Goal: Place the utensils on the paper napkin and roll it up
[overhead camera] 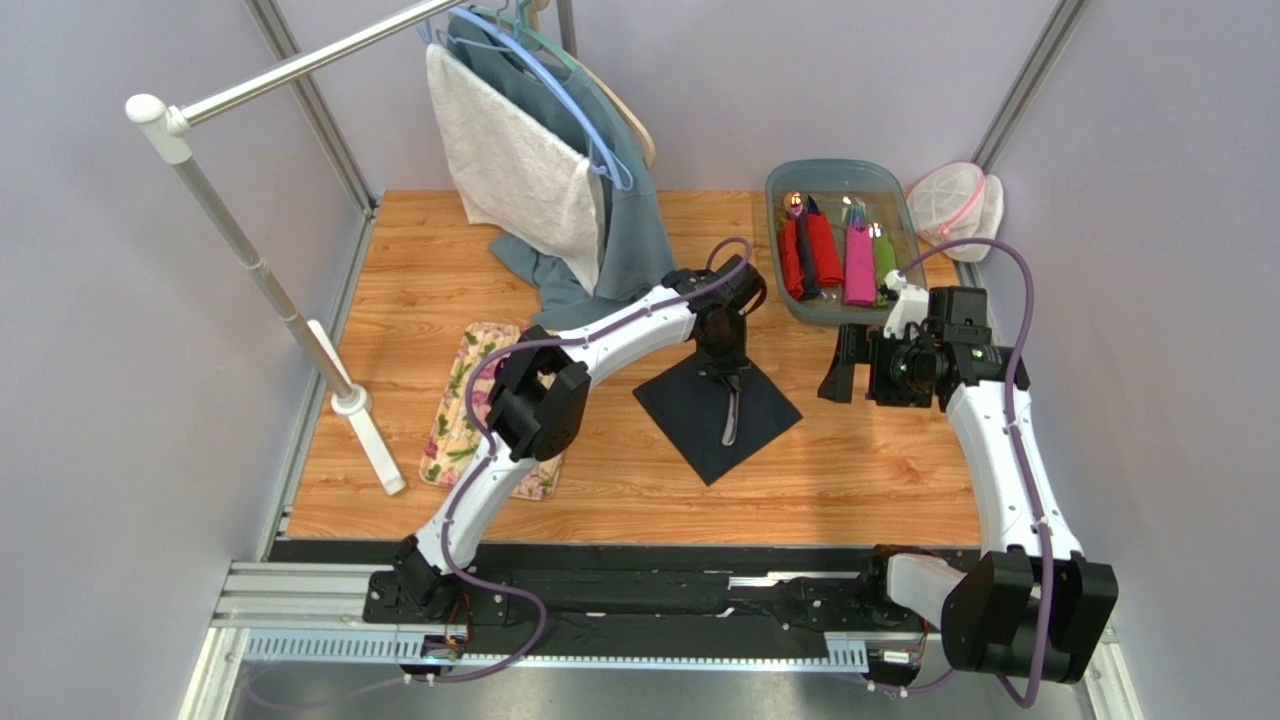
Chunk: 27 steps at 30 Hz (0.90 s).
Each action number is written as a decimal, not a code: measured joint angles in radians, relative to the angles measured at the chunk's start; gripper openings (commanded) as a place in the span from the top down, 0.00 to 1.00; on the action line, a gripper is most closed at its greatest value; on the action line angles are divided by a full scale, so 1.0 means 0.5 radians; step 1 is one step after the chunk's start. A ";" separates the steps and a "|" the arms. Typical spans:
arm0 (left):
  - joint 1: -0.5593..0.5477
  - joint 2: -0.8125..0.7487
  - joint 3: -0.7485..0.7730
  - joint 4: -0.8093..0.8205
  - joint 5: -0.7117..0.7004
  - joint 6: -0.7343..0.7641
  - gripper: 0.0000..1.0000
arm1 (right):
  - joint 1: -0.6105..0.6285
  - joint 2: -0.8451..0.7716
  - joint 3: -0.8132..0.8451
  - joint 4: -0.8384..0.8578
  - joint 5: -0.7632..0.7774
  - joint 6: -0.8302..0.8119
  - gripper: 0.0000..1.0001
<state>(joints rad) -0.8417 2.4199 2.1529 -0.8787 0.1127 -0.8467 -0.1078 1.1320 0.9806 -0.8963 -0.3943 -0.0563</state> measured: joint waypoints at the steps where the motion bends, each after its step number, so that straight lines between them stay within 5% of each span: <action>1: 0.004 0.001 0.002 0.002 -0.004 0.000 1.00 | -0.001 0.002 0.000 0.000 -0.002 0.000 0.00; 22: 0.071 0.116 0.091 0.024 -0.033 0.014 0.99 | -0.008 0.065 -0.001 0.011 -0.003 0.008 0.00; 27: 0.081 0.124 0.092 0.035 -0.021 0.016 0.80 | -0.010 0.082 -0.001 0.011 -0.002 0.008 0.00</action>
<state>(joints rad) -0.8013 2.4821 2.1986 -0.8612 0.1024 -0.8387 -0.1127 1.1732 0.9802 -0.8909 -0.3954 -0.0525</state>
